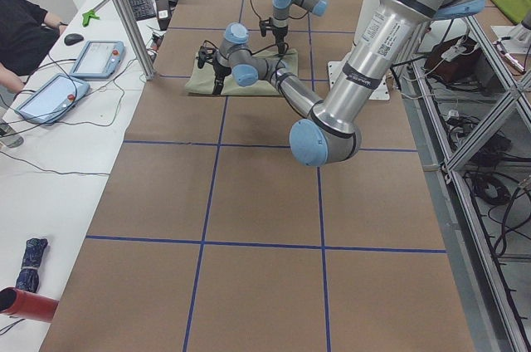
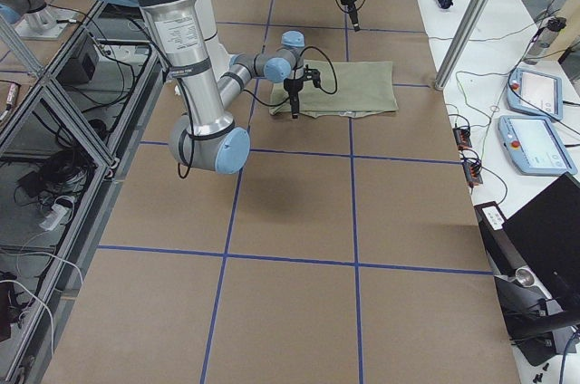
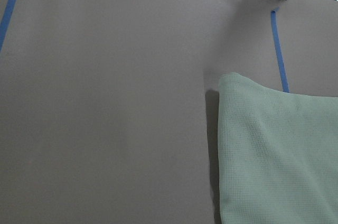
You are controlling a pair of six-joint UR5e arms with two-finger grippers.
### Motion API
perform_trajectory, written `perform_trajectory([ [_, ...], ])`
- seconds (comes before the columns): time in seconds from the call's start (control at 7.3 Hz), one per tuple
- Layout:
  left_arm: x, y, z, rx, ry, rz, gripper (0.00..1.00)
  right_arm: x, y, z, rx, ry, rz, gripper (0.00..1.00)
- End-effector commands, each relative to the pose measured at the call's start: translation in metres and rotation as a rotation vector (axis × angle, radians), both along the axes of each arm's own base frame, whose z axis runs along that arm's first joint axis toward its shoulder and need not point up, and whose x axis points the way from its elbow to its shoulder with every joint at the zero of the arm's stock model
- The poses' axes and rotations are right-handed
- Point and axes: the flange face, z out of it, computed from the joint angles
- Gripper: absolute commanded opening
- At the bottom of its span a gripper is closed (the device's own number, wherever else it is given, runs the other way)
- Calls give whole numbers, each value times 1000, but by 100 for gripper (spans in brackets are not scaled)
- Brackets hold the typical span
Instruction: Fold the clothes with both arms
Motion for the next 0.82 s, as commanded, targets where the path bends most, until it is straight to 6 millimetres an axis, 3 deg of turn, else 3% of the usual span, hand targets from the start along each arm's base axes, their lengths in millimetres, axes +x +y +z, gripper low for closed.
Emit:
perform_trajectory([
  [0.0, 0, 0, -1, 1, 0, 0, 100, -1, 2, 5, -5, 7, -4, 100],
  [0.41, 0, 0, -5, 3, 4, -1, 100, 6, -5, 6, -7, 9, 9, 100],
  [0.68, 0, 0, -5, 2, 5, -1, 100, 16, -10, 19, -13, 25, 17, 100],
])
